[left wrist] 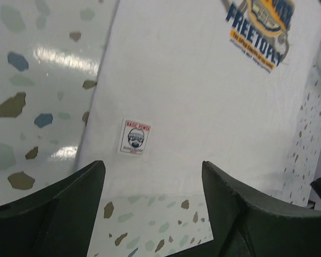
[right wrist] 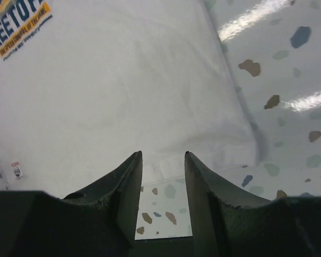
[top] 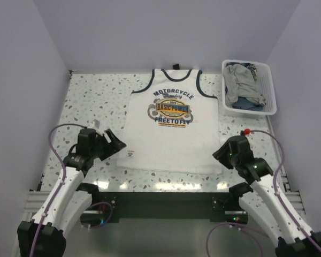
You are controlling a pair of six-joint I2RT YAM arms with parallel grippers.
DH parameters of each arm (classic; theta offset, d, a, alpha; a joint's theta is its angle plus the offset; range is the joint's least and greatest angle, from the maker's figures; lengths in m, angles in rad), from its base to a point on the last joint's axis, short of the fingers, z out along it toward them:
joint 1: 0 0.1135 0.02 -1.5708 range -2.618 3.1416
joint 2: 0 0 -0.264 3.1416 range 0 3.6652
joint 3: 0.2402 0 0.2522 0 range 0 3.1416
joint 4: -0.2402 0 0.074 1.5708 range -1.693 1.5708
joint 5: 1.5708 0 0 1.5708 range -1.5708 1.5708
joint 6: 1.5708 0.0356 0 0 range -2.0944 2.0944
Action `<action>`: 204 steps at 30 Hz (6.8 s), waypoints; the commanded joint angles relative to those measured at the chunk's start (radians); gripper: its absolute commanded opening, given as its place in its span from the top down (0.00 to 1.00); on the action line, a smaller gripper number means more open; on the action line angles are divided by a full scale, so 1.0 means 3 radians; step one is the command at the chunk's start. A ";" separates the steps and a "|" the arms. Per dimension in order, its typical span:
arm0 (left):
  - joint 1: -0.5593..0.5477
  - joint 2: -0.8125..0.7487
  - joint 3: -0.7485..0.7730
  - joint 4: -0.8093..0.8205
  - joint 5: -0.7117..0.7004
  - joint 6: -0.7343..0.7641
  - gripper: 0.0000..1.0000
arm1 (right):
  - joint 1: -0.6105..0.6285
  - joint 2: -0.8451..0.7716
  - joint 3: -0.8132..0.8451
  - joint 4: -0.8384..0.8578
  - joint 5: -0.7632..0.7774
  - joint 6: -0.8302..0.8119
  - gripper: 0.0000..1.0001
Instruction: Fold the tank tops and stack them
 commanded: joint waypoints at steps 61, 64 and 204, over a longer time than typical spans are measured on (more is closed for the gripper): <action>0.0511 0.4402 0.4065 0.0774 0.0090 0.0857 0.22 | 0.3385 0.6085 0.4805 0.0524 0.1029 -0.1065 0.95; 0.0511 0.4376 0.3937 0.0846 0.0106 0.0811 0.23 | 0.3385 0.5784 0.4382 0.0784 0.0856 -0.1101 1.00; -0.0799 0.5005 0.4417 0.0943 -0.0564 0.0626 0.62 | 0.2986 0.3064 0.0509 0.2784 -0.0086 0.0239 0.89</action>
